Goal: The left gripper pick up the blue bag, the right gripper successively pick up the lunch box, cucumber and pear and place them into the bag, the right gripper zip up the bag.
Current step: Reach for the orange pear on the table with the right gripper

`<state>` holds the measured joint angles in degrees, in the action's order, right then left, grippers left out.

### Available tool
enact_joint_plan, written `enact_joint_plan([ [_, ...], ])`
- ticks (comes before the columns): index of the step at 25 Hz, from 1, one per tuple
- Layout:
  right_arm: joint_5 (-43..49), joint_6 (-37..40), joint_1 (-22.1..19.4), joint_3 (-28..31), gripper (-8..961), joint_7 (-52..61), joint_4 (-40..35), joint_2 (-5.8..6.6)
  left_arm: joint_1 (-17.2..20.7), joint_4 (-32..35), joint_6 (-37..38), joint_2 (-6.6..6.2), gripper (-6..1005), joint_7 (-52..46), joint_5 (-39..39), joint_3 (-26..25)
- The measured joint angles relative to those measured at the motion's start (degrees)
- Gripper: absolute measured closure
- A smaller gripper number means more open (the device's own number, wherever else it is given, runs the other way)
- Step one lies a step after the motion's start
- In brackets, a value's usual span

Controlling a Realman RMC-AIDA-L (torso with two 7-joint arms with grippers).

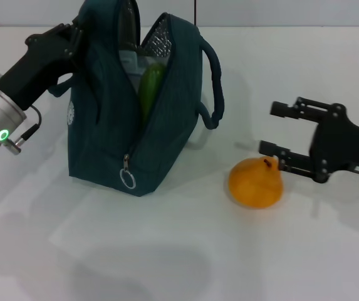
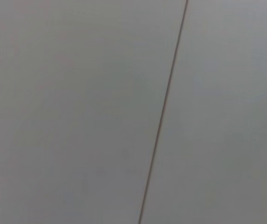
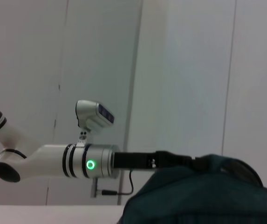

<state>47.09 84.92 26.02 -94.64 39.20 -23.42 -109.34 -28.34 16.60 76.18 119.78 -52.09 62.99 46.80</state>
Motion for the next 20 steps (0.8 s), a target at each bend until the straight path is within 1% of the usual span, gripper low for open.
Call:
enact_joint_plan([
  [3,0.04,0.68,-1.15,0.04,331,0.02,0.96,0.44,-0.84,-0.91,0.01,-0.04,954,0.74,-0.93,0.00],
  [5,0.05,0.21,-1.95,0.34,334,0.01,1.54,0.09,-1.00,-1.02,-0.01,-0.05,954,1.01,-1.74,0.01],
  [7,0.06,-0.76,-2.23,0.89,337,-0.20,2.85,-0.87,-1.11,-1.30,-0.30,-0.02,954,1.64,-3.04,0.09],
  [8,0.25,-1.07,-2.28,1.11,339,-0.42,3.62,-1.58,-1.24,-1.57,-0.50,0.01,954,1.98,-3.66,0.19],
  [10,0.85,-1.21,-2.38,1.21,342,-0.49,3.97,-2.11,-1.57,-2.21,-0.75,0.02,954,2.36,-4.44,0.34],
  [17,1.61,-3.24,-2.02,0.93,344,-0.65,5.60,-3.13,-1.58,-2.66,-0.53,0.03,954,2.43,-4.62,0.35],
  [20,1.68,-4.38,-1.99,0.90,347,-0.69,5.62,-3.39,-1.30,-2.74,-0.24,0.06,954,2.43,-4.62,0.35],
])
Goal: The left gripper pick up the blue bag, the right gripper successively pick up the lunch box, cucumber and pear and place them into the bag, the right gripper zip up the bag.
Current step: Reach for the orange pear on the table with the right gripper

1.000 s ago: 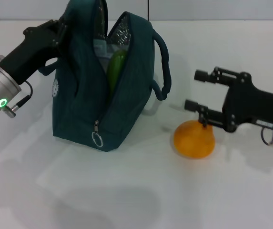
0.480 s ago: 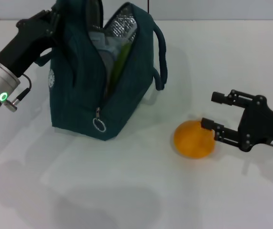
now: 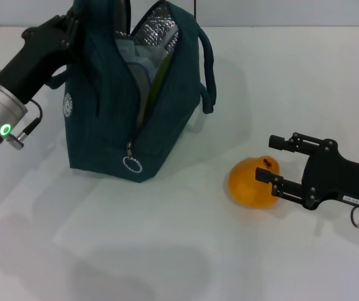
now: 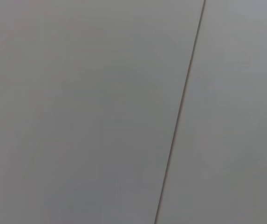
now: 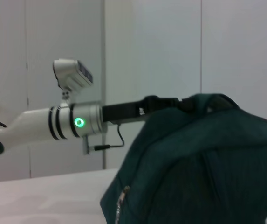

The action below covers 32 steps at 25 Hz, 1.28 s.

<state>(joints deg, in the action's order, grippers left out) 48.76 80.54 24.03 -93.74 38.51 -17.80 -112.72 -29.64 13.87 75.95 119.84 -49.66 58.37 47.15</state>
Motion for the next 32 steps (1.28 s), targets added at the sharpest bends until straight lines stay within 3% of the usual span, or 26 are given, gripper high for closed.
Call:
enact_joint_plan([
  [15,0.96,-1.26,0.08,1.14,359,-1.86,-0.61,-0.98,0.92,-0.95,0.14,0.05,954,0.00,-0.05,-0.26],
  [24,1.23,-1.25,0.16,1.89,696,-2.88,-0.12,-1.13,0.99,-0.95,0.11,0.05,954,0.00,-0.04,-0.28],
  [32,1.50,-1.00,-0.02,1.71,697,-3.31,-0.06,-1.03,0.99,-0.95,-0.02,0.05,954,0.00,0.00,-0.31],
])
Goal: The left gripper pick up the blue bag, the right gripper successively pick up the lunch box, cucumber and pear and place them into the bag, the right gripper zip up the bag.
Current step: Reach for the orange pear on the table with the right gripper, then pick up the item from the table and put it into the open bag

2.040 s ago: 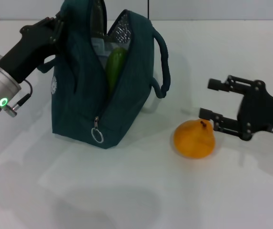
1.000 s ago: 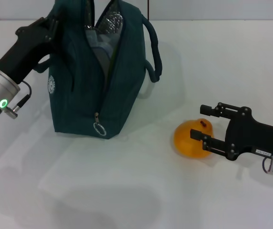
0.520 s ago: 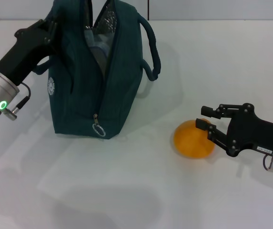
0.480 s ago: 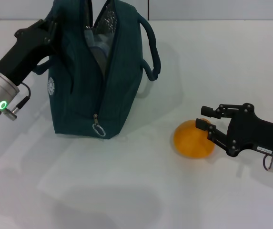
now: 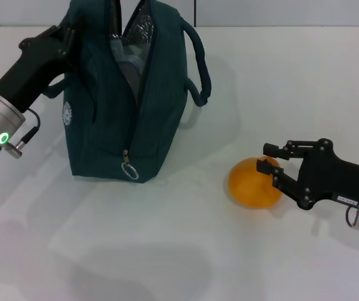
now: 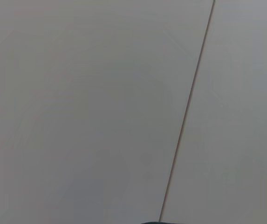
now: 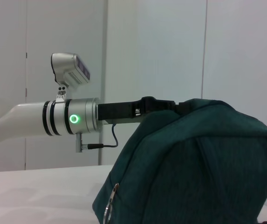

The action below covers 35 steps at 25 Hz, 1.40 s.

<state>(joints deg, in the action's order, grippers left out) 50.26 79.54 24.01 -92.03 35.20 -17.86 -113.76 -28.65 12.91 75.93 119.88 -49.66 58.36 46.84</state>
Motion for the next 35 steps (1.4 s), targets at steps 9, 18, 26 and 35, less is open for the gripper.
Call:
enact_joint_plan([
  [9,0.79,0.06,-0.10,-0.03,749,-0.32,0.06,0.01,0.20,0.09,0.19,-0.08,954,-0.05,-0.11,0.00],
  [18,0.82,-0.66,0.20,-0.08,771,-0.30,0.12,-0.28,0.64,0.09,0.19,-0.09,954,0.00,-0.19,0.00],
  [26,0.47,-1.15,0.47,0.29,861,-0.26,0.58,-0.68,0.62,0.10,0.27,-0.09,954,0.00,-0.56,0.04],
  [35,1.11,-1.19,0.53,0.36,909,-1.27,0.14,-0.59,0.61,0.09,0.27,-0.09,953,0.01,-0.56,0.01],
])
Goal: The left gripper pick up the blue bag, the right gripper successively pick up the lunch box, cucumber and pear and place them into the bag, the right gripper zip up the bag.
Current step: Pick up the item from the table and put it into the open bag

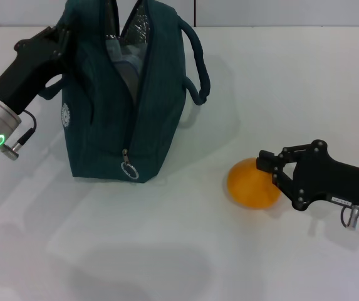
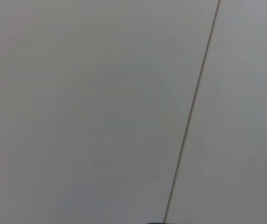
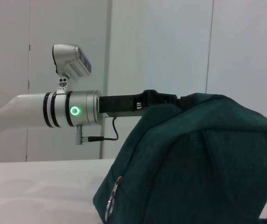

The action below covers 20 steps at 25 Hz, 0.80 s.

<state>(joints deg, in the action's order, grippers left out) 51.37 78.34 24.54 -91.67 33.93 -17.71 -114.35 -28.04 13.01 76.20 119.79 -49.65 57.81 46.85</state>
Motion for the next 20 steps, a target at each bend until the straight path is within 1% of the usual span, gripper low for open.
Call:
enact_joint_plan([
  [5,0.05,0.71,-0.18,3.40,910,-0.76,-0.01,0.01,0.12,0.01,0.90,-0.01,953,0.03,0.33,0.40],
  [7,0.11,0.89,-0.20,4.99,911,-2.13,0.07,-0.39,0.89,0.14,2.69,-0.10,953,0.33,0.87,0.56],
  [8,0.11,0.89,-0.20,4.99,911,-2.13,0.07,-0.39,1.58,0.28,3.88,-0.12,953,0.50,0.99,0.60],
  [9,-0.03,1.03,-0.11,5.34,911,-4.04,-0.03,-0.77,2.16,0.42,4.90,-0.11,953,0.61,1.04,0.62],
  [10,-0.11,1.14,-0.10,5.46,911,-4.58,-0.22,-0.85,2.65,0.49,5.75,-0.10,953,0.65,1.03,0.63],
  [13,-0.23,2.06,-0.03,5.79,913,-5.86,-0.91,-0.90,3.67,0.59,7.26,-0.11,953,0.55,1.01,0.62],
  [14,-0.26,2.57,0.04,5.82,913,-6.10,-1.42,-0.85,4.85,0.68,8.90,-0.17,953,0.32,1.03,0.62],
  [20,-0.34,5.07,0.69,7.33,917,-5.85,-4.72,-0.67,7.14,0.71,12.23,-0.28,953,0.51,1.45,0.73],
])
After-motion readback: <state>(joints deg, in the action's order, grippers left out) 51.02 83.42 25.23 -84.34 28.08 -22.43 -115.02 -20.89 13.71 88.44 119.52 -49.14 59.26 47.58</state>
